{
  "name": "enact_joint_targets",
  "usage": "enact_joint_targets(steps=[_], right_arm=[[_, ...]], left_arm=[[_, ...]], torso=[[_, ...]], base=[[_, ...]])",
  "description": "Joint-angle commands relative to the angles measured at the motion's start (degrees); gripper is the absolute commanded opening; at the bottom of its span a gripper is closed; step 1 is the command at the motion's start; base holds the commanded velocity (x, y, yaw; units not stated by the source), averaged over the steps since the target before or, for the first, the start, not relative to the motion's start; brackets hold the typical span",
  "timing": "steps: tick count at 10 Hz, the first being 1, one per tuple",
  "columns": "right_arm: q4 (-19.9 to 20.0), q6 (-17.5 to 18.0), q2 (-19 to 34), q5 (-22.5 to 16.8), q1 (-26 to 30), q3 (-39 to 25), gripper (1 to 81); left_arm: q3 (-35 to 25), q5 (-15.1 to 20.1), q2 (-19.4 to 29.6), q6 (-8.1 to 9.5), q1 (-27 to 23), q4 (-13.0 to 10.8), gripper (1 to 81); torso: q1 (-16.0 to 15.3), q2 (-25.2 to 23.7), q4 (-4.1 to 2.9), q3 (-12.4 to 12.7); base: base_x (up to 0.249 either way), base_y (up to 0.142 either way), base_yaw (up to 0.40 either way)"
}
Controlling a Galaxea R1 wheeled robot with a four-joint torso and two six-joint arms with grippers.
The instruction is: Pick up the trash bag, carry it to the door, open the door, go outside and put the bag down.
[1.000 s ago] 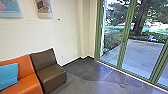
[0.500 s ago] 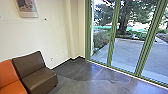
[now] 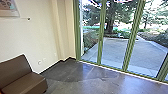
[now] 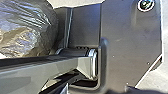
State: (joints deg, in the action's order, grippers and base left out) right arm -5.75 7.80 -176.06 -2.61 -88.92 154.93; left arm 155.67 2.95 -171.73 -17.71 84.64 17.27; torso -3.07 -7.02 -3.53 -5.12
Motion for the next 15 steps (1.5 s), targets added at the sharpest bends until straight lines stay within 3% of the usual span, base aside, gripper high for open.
enact_joint_targets(steps=[1, 15], right_arm=[[-0.04, -0.86, -1.25, -3.63, 1.94, -0.87, 81.1], [-0.13, -0.95, -1.43, -3.54, 1.85, -0.96, 81.1]], left_arm=[[-0.19, 3.38, 0.15, 0.05, -2.85, -0.22, 1.0], [-0.11, 3.38, 0.07, -0.04, -2.85, -0.22, 1.0]], torso=[[0.0, 0.0, 0.0, 0.0], [0.0, 0.0, 0.0, 0.0]], base=[[0.0, 0.0, -0.301], [0.0, 0.0, -0.282]])
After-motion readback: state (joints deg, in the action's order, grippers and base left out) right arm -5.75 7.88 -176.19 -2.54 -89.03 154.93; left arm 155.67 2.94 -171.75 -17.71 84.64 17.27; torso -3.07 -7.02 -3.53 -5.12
